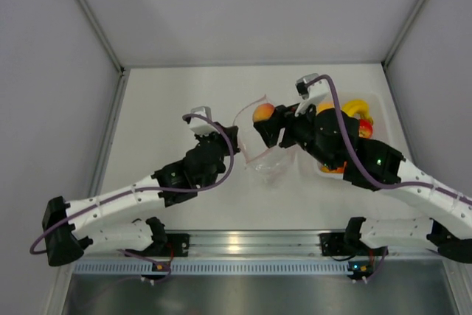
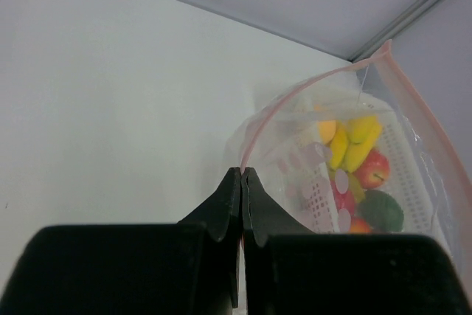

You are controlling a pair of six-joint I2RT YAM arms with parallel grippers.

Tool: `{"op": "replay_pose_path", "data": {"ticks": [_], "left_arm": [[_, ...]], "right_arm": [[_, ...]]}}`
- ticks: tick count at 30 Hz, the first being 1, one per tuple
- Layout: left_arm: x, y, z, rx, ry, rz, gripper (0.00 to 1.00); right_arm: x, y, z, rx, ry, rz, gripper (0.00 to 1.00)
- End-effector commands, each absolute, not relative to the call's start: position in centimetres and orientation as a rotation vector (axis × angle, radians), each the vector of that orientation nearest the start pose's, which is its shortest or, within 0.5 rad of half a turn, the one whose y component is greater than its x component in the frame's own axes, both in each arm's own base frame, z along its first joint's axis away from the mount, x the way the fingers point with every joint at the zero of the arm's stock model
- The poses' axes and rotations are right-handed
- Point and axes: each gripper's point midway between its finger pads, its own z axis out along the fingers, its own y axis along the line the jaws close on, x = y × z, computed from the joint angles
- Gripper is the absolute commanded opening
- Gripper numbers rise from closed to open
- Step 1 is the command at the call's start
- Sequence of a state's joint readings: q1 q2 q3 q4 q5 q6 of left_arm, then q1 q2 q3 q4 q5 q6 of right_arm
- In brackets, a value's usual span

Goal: Open the zip-top bag and remove the fake food
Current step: Place the fake fruit in the bin.

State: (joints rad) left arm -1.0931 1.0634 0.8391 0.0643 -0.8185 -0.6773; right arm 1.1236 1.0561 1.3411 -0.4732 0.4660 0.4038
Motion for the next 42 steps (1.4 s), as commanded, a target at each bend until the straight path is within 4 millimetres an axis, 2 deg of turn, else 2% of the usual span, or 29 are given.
{"op": "replay_pose_path", "data": {"ticks": [1, 6, 10, 11, 12, 13, 14, 15, 16, 18, 20, 21, 22, 25, 27, 29, 32, 33, 35, 38, 39, 42], "left_arm": [[26.5, -24.5, 30.5, -0.331, 1.665, -0.599, 0.00], [27.1, -22.0, 30.9, -0.364, 1.665, -0.568, 0.00], [27.5, -20.1, 31.5, -0.382, 1.656, -0.548, 0.00], [27.5, -19.8, 31.6, -0.378, 1.661, -0.537, 0.00], [27.5, -19.4, 31.8, -0.382, 1.657, -0.539, 0.00], [27.4, -19.2, 32.0, -0.376, 1.658, -0.543, 0.00], [27.6, -18.7, 32.0, -0.378, 1.658, -0.527, 0.00], [27.6, -18.4, 32.5, -0.379, 1.651, -0.529, 0.00], [27.8, -18.0, 32.6, -0.384, 1.650, -0.516, 0.00], [27.9, -17.7, 33.2, -0.368, 1.655, -0.513, 0.00], [28.4, -17.1, 33.6, -0.358, 1.659, -0.476, 0.00], [28.5, -16.8, 33.6, -0.351, 1.670, -0.455, 0.00], [28.9, -16.1, 34.5, -0.351, 1.657, -0.429, 0.00], [29.3, -14.9, 35.3, -0.351, 1.655, -0.373, 0.00], [29.6, -14.1, 35.5, -0.366, 1.650, -0.339, 0.00], [29.9, -13.6, 35.5, -0.361, 1.659, -0.299, 0.00], [30.3, -13.4, 34.7, -0.355, 1.674, -0.261, 0.00], [30.4, -13.4, 34.6, -0.356, 1.676, -0.257, 0.00], [30.7, -13.3, 33.9, -0.344, 1.689, -0.227, 0.00], [30.8, -12.7, 33.3, -0.342, 1.697, -0.189, 0.00], [31.0, -12.4, 33.0, -0.345, 1.700, -0.174, 0.00], [31.3, -12.1, 32.6, -0.336, 1.710, -0.153, 0.00]], "right_arm": [[21.7, 23.7, 39.2, -0.204, 1.797, 0.606, 0.00], [25.9, 17.6, 35.4, -0.083, 1.916, 0.421, 0.00], [28.2, 12.5, 30.7, 0.022, 2.043, 0.259, 0.00], [29.1, 10.1, 29.5, 0.097, 2.078, 0.205, 0.00], [29.5, 8.9, 27.2, 0.122, 2.140, 0.160, 0.00], [29.8, 7.7, 26.0, 0.151, 2.171, 0.130, 0.00], [30.2, 5.5, 24.7, 0.228, 2.199, 0.100, 0.00], [30.2, 4.5, 23.7, 0.259, 2.218, 0.082, 0.00], [30.0, 3.6, 21.8, 0.284, 2.256, 0.058, 0.01], [29.8, 1.3, 19.5, 0.359, 2.297, -0.001, 0.02], [29.4, -0.9, 18.3, 0.429, 2.318, -0.083, 0.02], [29.1, -1.3, 17.2, 0.439, 2.352, -0.101, 0.03], [28.8, -1.8, 16.6, 0.460, 2.367, -0.121, 0.04], [27.8, -2.8, 15.1, 0.529, 2.400, -0.197, 0.08], [27.1, -3.6, 14.3, 0.564, 2.404, -0.254, 0.22], [26.8, -3.5, 13.5, 0.565, 2.427, -0.260, 0.26], [26.3, -3.6, 11.7, 0.571, 2.483, -0.287, 0.38], [26.0, -3.7, 11.2, 0.578, 2.502, -0.304, 0.56], [25.7, -4.0, 11.0, 0.588, 2.497, -0.328, 0.76], [25.6, -4.0, 11.5, 0.588, 2.482, -0.319, 0.85], [25.8, -4.0, 11.9, 0.585, 2.473, -0.314, 0.99], [25.9, -3.9, 13.2, 0.569, 2.459, -0.303, 0.99]]}}
